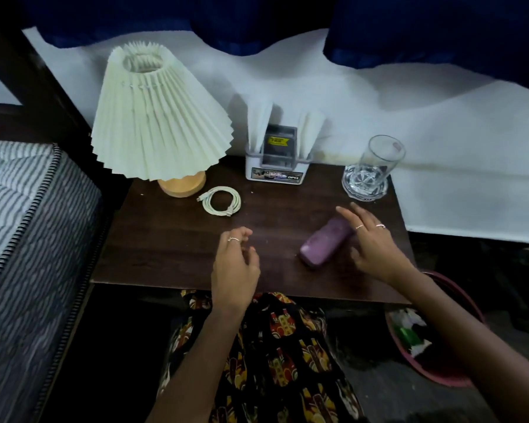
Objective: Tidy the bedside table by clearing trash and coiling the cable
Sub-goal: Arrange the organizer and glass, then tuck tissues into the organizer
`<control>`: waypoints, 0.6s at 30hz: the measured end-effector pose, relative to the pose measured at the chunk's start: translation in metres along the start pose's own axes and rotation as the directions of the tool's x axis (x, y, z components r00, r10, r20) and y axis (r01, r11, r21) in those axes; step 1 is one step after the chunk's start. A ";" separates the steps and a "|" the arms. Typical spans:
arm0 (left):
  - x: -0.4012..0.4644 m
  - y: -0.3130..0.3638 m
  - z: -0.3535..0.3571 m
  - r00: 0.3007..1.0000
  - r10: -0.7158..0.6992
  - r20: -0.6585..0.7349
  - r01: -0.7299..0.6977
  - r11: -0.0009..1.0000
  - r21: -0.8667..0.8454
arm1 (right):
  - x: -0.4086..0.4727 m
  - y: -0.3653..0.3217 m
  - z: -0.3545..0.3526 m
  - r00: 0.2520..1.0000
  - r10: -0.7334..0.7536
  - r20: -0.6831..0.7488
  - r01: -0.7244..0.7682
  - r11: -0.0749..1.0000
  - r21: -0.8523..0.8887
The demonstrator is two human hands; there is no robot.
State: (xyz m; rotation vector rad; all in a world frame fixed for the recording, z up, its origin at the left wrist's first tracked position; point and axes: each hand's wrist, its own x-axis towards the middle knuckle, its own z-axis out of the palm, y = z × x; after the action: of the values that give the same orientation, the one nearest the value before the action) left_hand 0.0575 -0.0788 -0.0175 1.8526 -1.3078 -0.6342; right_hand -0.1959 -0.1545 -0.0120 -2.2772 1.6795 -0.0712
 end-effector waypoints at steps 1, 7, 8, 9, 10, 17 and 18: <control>-0.002 0.003 0.006 0.999 0.027 0.042 -0.027 1.000 0.010 | 0.004 0.006 -0.001 0.998 -0.005 0.055 0.007 0.999 -0.040; -0.001 0.008 0.035 0.974 -0.007 0.226 -0.007 0.998 0.063 | 0.029 0.020 -0.009 0.980 -0.108 0.167 0.108 0.994 0.009; 0.000 0.007 0.039 0.962 -0.016 0.271 -0.009 0.996 0.091 | 0.033 0.023 -0.009 0.975 -0.132 0.178 0.128 0.991 0.035; 0.001 0.006 0.042 0.951 -0.013 0.309 -0.028 0.991 0.128 | 0.036 0.025 -0.009 0.970 -0.153 0.189 0.145 0.988 0.056; 0.002 0.005 0.046 0.943 -0.001 0.333 -0.055 0.986 0.158 | 0.039 0.027 -0.009 0.966 -0.168 0.197 0.156 0.985 0.079; 0.019 0.004 0.059 0.964 0.020 0.264 -0.056 0.990 0.128 | 0.055 0.029 -0.015 0.979 -0.173 0.104 0.135 0.945 0.298; 0.024 0.004 0.062 0.969 0.023 0.245 -0.053 0.992 0.118 | 0.056 0.028 -0.014 0.989 -0.133 0.071 0.101 0.932 0.348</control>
State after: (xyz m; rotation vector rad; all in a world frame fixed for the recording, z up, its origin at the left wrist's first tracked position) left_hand 0.0167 -0.1205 -0.0493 1.8887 -1.5693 -0.7953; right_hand -0.2072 -0.2179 -0.0147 -2.0777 1.3599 -0.2602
